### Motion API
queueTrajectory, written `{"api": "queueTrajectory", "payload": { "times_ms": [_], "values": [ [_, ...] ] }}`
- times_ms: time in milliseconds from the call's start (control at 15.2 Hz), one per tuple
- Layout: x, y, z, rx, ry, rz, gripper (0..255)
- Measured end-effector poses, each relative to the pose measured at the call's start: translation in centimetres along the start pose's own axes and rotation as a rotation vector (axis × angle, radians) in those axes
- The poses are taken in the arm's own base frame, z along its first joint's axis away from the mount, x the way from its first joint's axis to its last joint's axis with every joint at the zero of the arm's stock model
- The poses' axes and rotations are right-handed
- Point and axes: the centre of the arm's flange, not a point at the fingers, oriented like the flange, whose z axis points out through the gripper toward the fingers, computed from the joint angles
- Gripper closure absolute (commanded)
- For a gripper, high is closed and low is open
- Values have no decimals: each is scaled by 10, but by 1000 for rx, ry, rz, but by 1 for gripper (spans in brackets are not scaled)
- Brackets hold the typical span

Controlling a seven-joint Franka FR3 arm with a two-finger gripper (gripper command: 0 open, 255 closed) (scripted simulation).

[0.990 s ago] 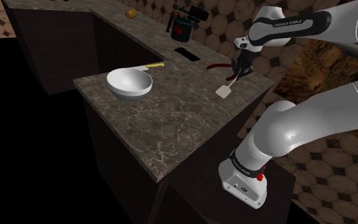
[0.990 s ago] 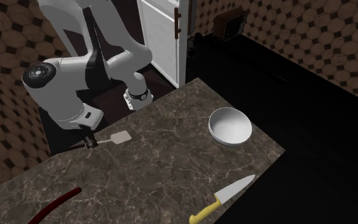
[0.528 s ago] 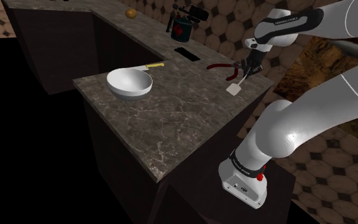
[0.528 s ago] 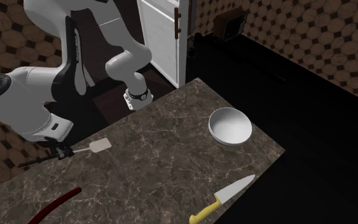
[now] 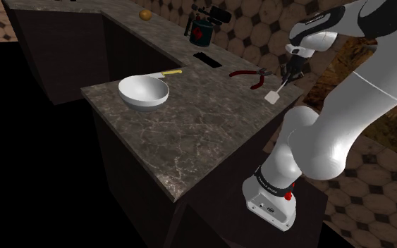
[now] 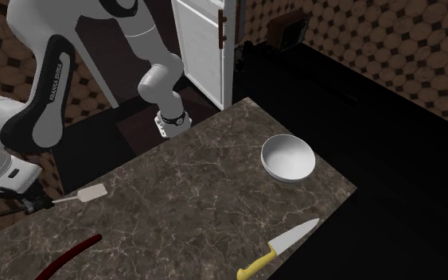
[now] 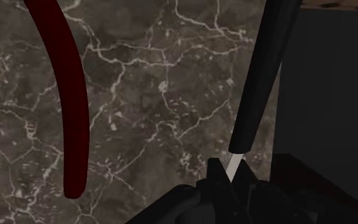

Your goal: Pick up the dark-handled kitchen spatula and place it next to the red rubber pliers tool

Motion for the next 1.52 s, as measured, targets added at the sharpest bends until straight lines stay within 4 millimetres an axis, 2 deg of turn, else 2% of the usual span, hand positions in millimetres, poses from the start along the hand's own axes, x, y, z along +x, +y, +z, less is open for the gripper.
{"api": "queueTrajectory", "payload": {
  "times_ms": [330,462,1320,1518],
  "values": [
    [-68,-12,1,-4,-6,-1,255],
    [-80,-16,10,-1,-5,0,255],
    [-82,-19,79,2,-5,-1,255],
    [-81,-19,83,2,-5,-1,255]
  ]
}}
